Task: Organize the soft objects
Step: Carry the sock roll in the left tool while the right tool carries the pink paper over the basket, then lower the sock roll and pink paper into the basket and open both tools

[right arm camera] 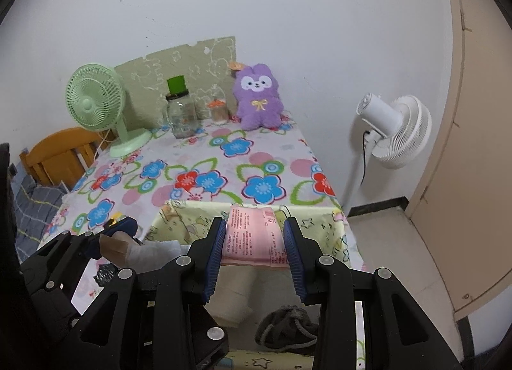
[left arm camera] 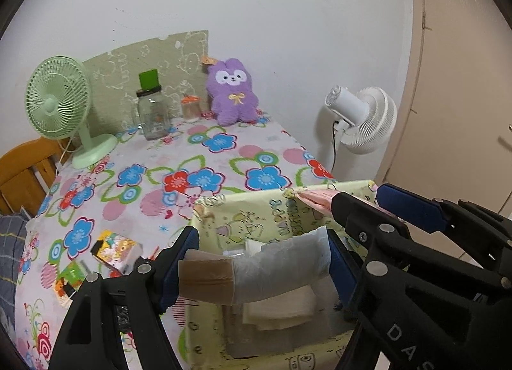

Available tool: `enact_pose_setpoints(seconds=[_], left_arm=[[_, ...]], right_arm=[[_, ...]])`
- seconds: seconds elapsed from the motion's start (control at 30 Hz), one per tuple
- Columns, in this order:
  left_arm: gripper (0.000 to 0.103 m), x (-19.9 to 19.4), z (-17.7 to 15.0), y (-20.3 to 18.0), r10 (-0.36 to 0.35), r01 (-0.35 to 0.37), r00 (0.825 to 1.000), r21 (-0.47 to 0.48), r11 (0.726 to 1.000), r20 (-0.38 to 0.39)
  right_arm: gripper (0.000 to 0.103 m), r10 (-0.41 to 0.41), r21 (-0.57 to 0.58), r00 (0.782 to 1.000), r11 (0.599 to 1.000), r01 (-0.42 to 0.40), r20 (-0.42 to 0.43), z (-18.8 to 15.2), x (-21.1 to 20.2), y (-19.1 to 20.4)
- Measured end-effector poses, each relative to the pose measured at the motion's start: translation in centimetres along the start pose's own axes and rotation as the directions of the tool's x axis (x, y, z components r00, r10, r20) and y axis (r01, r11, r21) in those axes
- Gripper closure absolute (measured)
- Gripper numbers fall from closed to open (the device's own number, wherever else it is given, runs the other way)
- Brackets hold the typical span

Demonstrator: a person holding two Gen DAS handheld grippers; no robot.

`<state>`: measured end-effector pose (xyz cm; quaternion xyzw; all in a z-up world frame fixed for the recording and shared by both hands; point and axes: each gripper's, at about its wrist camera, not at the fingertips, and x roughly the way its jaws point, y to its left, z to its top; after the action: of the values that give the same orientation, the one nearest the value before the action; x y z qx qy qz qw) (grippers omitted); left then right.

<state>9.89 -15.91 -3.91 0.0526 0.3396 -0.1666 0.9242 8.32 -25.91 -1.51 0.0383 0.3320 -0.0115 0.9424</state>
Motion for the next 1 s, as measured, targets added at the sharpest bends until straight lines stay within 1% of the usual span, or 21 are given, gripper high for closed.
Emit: enact_pose_setpoints(seconds=[0.27,0.43,0.53,0.6,0.63,0.67,0.7,0.83,1.0], left_arm=[[0.019,1.7,-0.8,-0.7,-0.011,0.012,0.999,0.013,1.000,-0.048],[0.011,2.3,-1.4,-0.9,-0.020,0.021,0.997,0.013,1.000,-0.069],[0.008,2.3,-1.6,-1.3,-0.016,0.018,0.998,0.030,0.999,-0.064],[0.005,2.4,-1.6,-1.3,-0.015,0.017,0.998,0.035,0.999,-0.062],[0.004,2.4,-1.7,-1.4,-0.006,0.009,0.998,0.039,0.999,-0.059],[0.003,2.4,-1.7,-1.4,0.001,0.001,0.998,0.040,0.999,-0.055],[0.002,2.4,-1.8,-1.4,0.010,-0.008,0.999,0.041,0.999,-0.053],[0.002,2.5,-1.8,-1.3,0.016,-0.014,0.999,0.038,0.999,-0.049],[0.003,2.6,-1.6,-1.4,0.027,-0.026,0.998,0.034,0.999,-0.049]], right_arm=[[0.062,0.003,0.026,0.999,1.000,-0.002,-0.042,-1.0,1.4,-1.2],[0.062,0.008,0.036,0.998,0.999,-0.006,-0.062,-1.5,2.2,-1.5],[0.061,0.003,0.045,0.997,0.999,0.001,-0.080,-1.9,2.8,-1.8],[0.051,0.003,0.054,0.996,0.999,0.002,-0.089,-2.0,3.2,-2.0],[0.039,0.002,0.057,0.996,0.998,0.003,-0.090,-2.1,3.3,-2.0],[0.031,0.000,0.058,0.996,0.998,0.005,-0.086,-2.2,3.3,-2.1],[0.029,-0.002,0.058,0.997,0.998,0.006,-0.082,-2.2,3.4,-2.1],[0.026,0.007,0.053,0.997,0.999,-0.002,-0.083,-2.1,3.7,-2.0],[0.026,0.014,0.043,0.997,0.999,-0.011,-0.074,-2.0,4.0,-2.2]])
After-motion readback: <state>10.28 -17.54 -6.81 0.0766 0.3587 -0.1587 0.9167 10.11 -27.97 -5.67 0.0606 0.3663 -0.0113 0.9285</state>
